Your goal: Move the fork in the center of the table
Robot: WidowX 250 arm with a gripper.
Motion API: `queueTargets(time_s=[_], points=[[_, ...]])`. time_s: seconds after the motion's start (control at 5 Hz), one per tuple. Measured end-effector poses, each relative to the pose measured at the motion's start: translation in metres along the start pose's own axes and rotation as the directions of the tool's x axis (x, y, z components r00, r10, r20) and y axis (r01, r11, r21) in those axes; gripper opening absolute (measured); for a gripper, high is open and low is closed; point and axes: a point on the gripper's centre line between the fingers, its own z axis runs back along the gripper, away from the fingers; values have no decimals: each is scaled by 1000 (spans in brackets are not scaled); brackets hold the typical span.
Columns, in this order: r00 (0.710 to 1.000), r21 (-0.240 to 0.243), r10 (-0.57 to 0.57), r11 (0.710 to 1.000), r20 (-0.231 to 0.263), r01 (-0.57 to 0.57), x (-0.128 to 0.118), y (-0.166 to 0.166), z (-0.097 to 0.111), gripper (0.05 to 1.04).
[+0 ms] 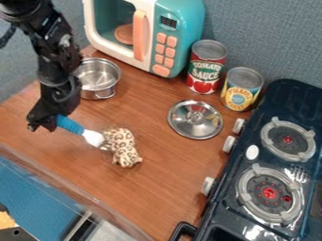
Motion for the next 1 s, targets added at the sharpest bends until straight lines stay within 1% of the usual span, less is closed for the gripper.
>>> queueTargets(time_s=[0.4, 0.8, 1.0], points=[[997, 9, 5, 1000, 78, -5, 29, 12, 3, 422], [990, 36, -75, 997, 116, 72, 65, 20, 9, 422], [988, 44, -102, 994, 119, 97, 84, 19, 12, 422]])
